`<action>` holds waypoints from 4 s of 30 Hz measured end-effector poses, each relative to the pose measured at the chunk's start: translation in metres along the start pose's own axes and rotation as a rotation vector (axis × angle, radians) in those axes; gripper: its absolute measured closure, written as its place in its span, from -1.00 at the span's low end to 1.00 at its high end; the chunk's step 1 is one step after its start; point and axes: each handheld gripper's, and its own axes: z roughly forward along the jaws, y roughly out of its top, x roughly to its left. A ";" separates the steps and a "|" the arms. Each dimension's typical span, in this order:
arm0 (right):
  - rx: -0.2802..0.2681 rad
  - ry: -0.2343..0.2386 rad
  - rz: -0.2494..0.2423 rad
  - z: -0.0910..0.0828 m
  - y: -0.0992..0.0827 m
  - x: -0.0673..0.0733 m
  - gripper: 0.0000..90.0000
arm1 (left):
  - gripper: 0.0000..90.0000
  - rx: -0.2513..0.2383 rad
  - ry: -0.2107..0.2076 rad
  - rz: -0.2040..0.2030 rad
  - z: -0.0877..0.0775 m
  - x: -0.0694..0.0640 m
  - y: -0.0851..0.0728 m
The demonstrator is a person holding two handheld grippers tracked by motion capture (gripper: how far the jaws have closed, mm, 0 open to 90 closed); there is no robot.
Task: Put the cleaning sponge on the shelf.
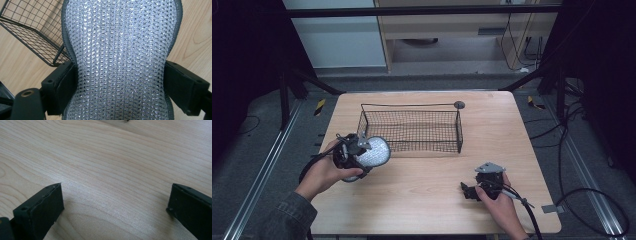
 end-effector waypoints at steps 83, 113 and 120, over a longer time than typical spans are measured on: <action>0.002 0.006 0.000 0.001 0.001 0.000 -0.99 | -0.67 -0.043 0.162 0.195 0.012 0.059 0.098; 0.003 0.006 0.000 0.001 0.001 0.000 -0.99 | -0.68 -0.068 0.161 0.230 0.030 0.071 0.098; 0.003 0.006 0.001 0.000 0.001 0.000 -0.99 | -0.68 -0.052 0.152 0.231 0.041 0.073 0.099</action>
